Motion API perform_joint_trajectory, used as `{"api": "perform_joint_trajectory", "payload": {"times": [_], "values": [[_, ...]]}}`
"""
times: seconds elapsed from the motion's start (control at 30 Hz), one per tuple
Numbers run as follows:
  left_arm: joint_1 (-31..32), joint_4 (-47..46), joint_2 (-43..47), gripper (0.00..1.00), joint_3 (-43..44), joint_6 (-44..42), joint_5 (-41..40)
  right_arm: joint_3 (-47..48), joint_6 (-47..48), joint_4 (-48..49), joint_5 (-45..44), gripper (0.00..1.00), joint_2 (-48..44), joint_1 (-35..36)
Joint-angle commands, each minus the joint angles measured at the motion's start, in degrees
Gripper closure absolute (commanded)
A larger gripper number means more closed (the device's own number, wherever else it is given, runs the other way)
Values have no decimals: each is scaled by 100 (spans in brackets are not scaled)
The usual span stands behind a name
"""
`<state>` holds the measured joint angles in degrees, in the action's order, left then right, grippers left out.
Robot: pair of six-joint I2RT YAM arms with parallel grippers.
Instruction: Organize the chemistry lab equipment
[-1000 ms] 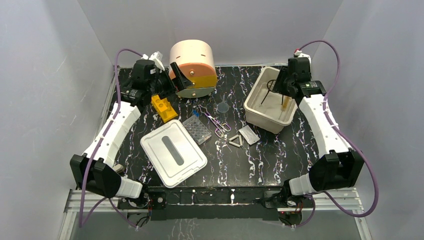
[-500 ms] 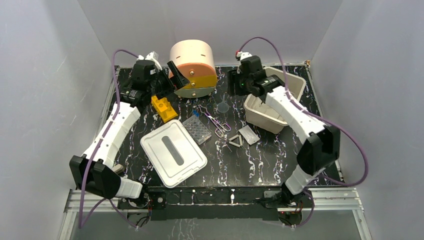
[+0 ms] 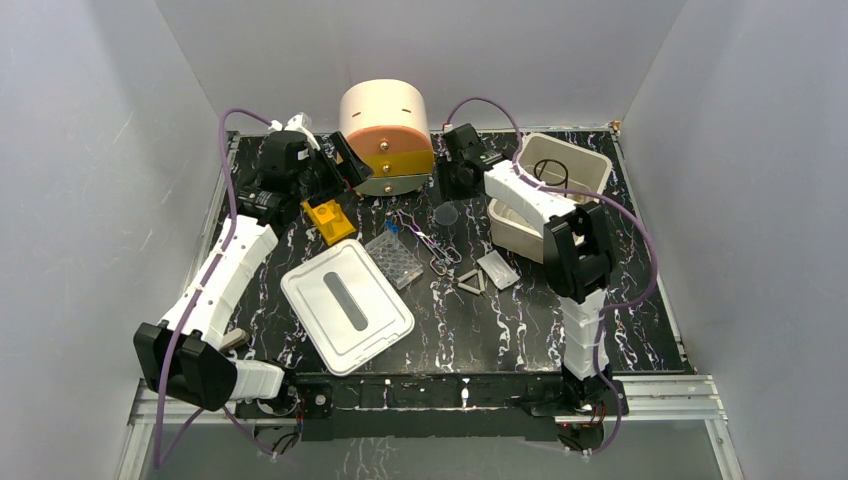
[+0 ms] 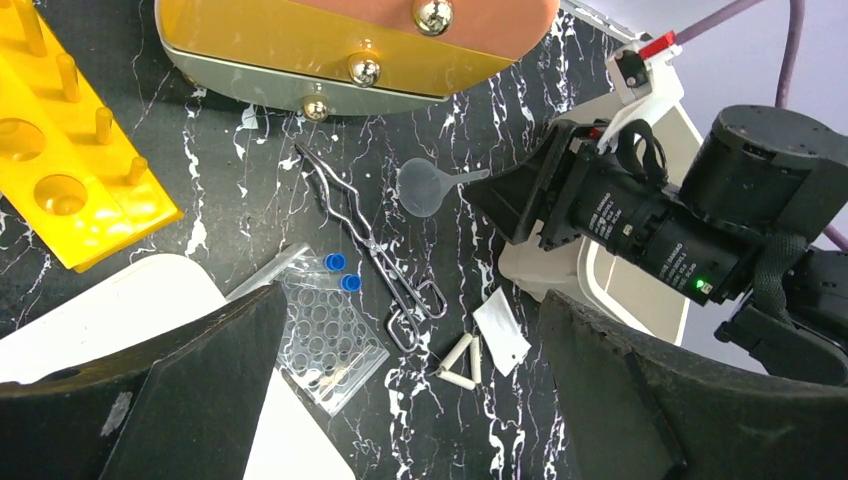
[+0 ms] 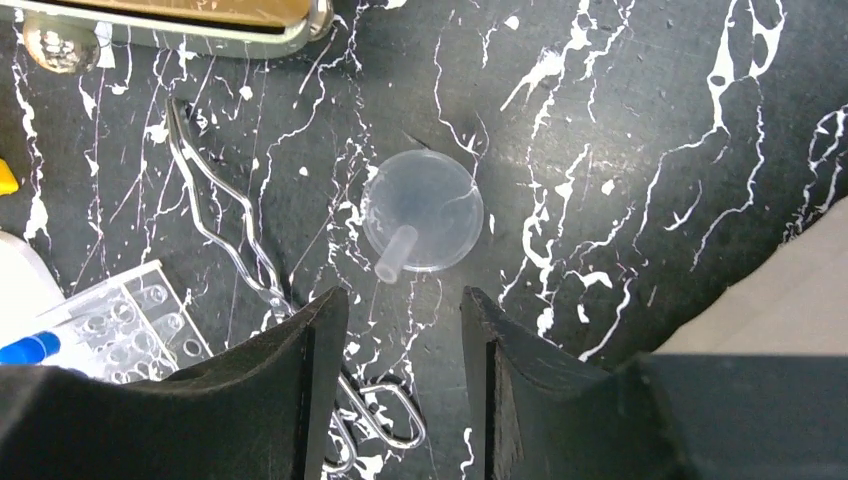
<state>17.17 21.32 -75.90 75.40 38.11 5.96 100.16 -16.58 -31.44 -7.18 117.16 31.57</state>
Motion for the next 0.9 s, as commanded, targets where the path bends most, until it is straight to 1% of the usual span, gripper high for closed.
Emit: {"api": "perform_joint_trajectory", "payload": {"times": [0.0, 0.07, 0.13, 0.2, 0.43, 0.53, 0.77, 0.87], "values": [[23, -75, 164, 2, -118, -58, -50, 633, -14, 82, -46, 47, 177, 15], [23, -79, 96, 2, -16, -220, 128, 785, -4, -4, -149, 48, 286, 15], [23, -36, 32, 2, 65, -315, 79, 807, 42, 50, -287, 50, 358, 16], [23, -9, -19, 2, 143, -357, 35, 909, 126, -35, -255, 58, 472, 39], [22, 8, -41, 2, 198, -507, 44, 890, 88, -35, -227, 58, 632, 75], [19, 17, -2, 2, 146, -515, 28, 882, 32, -77, -237, 62, 720, 85], [23, 99, 78, 2, 132, -638, -59, 886, 107, -74, -370, 84, 728, 107], [21, 103, 108, 2, 116, -687, -64, 784, 123, 11, -450, 91, 573, 109]]}}
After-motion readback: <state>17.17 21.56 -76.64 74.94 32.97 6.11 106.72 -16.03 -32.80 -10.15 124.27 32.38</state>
